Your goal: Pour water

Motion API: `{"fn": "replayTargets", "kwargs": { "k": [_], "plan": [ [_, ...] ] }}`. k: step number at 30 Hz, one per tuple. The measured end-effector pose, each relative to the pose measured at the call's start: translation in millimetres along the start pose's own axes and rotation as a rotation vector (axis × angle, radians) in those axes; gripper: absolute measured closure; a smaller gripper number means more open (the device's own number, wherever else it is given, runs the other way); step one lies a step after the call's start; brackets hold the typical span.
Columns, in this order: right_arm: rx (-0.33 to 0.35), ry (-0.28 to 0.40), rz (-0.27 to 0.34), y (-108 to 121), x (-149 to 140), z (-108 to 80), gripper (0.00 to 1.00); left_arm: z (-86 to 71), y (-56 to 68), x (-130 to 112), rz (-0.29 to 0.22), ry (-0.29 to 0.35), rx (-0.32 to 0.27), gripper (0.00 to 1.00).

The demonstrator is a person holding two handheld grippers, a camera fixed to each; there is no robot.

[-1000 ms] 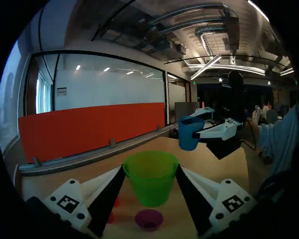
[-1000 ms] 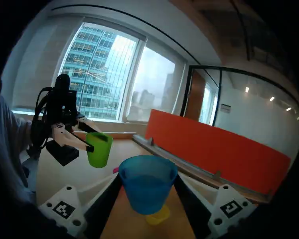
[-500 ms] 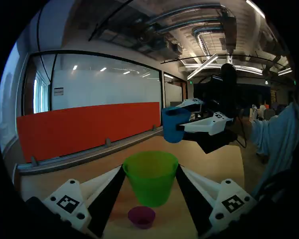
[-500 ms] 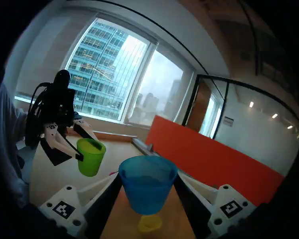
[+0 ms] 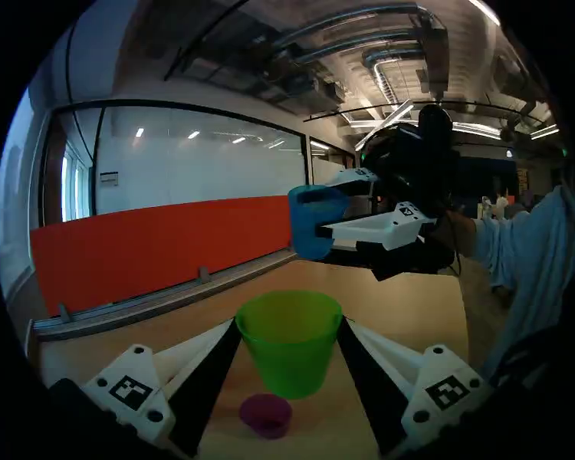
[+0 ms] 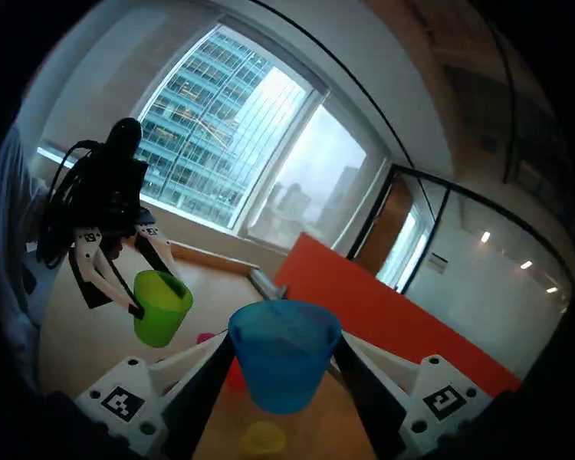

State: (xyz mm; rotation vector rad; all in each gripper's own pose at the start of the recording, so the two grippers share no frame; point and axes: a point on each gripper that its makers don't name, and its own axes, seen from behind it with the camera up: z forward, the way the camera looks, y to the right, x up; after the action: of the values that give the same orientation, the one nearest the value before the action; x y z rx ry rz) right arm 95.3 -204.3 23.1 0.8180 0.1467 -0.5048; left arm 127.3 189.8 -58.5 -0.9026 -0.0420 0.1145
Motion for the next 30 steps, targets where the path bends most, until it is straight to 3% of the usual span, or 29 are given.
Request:
{"fn": "replayTargets", "kwargs": {
  "k": [14,30],
  "plan": [
    [0.005,0.019,-0.172,13,25,20.5,0.1,2.5,4.5,-2,0.005,0.003,-0.001,0.12],
    [0.023,0.036,-0.364,19,49,47.4,0.1,8.1,-0.3,1,-0.004,0.009,0.006,0.12]
  ]
}}
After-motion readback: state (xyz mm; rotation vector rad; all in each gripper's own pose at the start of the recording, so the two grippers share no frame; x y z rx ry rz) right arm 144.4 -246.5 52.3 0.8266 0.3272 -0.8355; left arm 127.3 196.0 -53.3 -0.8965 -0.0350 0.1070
